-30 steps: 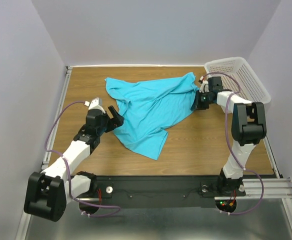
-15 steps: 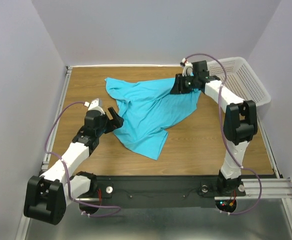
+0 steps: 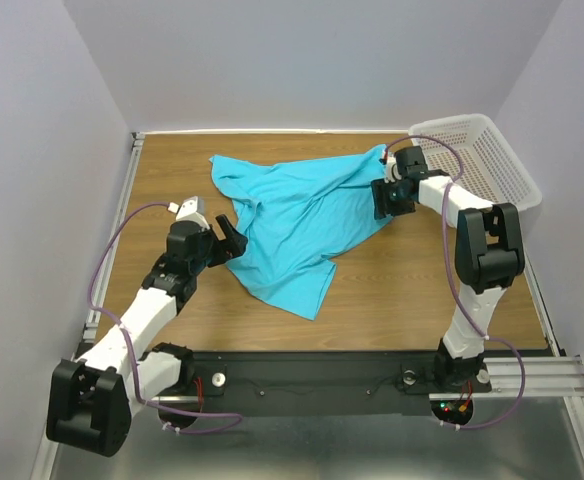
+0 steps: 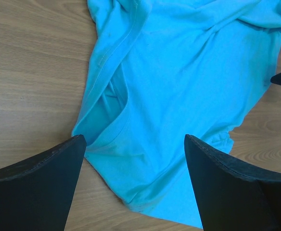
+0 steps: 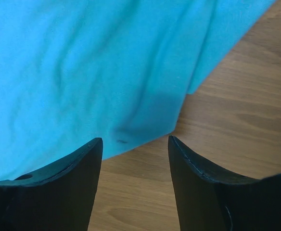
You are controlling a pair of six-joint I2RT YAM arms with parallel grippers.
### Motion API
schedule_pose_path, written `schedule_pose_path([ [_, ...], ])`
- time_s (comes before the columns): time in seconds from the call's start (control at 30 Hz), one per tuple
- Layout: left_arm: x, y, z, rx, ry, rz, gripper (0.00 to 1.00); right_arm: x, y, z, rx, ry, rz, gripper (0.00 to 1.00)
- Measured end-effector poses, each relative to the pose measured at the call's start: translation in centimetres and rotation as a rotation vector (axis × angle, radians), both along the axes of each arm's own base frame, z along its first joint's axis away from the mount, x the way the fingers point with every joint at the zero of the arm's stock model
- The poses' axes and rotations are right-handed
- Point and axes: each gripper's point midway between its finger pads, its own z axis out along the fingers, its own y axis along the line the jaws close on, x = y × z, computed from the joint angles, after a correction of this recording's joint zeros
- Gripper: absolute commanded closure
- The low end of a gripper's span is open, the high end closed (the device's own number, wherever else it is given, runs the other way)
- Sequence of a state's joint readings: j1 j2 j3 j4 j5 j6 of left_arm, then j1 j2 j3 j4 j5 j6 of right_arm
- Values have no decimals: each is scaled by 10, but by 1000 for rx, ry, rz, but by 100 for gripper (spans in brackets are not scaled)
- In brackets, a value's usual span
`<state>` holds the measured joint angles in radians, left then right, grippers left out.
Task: Fold and stack the t-shirts
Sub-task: Flatten the tshirt out
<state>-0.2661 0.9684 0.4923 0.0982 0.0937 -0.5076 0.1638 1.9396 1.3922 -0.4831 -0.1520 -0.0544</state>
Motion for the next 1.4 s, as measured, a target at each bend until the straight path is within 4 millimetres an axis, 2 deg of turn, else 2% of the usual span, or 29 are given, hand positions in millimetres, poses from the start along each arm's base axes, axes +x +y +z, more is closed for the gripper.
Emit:
schedule_pose_path([
  [0.13,0,1,6,-4,-21,4,5,3,-11,-5,-54,-3,-33,37],
  [0.27,0,2,10,-8,-34,5,5,5,-16,-22,-85,24,-52,39],
  [0.37,0,2,11,-8,-35,5,5,10,-16,-20,-81,11,-59,44],
  [0.47,0,2,10,-8,-34,5,5,11,-16,-21,-73,12,-63,65],
  [0.53,0,2,10,-8,-34,5,5,10,-14,-21,-58,15,-62,99],
  [0.77,0,2,10,-8,-33,4,5,9,-5,-16,14,33,-44,99],
  [0.87,0,2,11,-8,-34,4,5,21,9,4,56,-1,-27,99],
  [0.93,0,2,10,-8,-32,2,5,37,33,34,117,-59,5,99],
  [0.97,0,2,10,-8,-31,2,5,44,46,48,150,-85,20,95],
  [1.07,0,2,8,-7,-24,2,5,59,115,94,310,-153,127,43],
  [1.1,0,2,7,-7,-20,1,5,61,137,103,358,-161,163,41],
  [1.17,0,2,5,-7,-16,2,5,60,172,107,419,-158,230,38],
  [1.23,0,2,5,-8,-16,2,5,48,204,94,464,-105,300,35],
  [1.33,0,2,5,-8,-15,2,5,29,219,69,445,-44,352,32],
  [1.4,0,2,5,-6,-16,1,5,20,209,53,393,-30,373,32],
])
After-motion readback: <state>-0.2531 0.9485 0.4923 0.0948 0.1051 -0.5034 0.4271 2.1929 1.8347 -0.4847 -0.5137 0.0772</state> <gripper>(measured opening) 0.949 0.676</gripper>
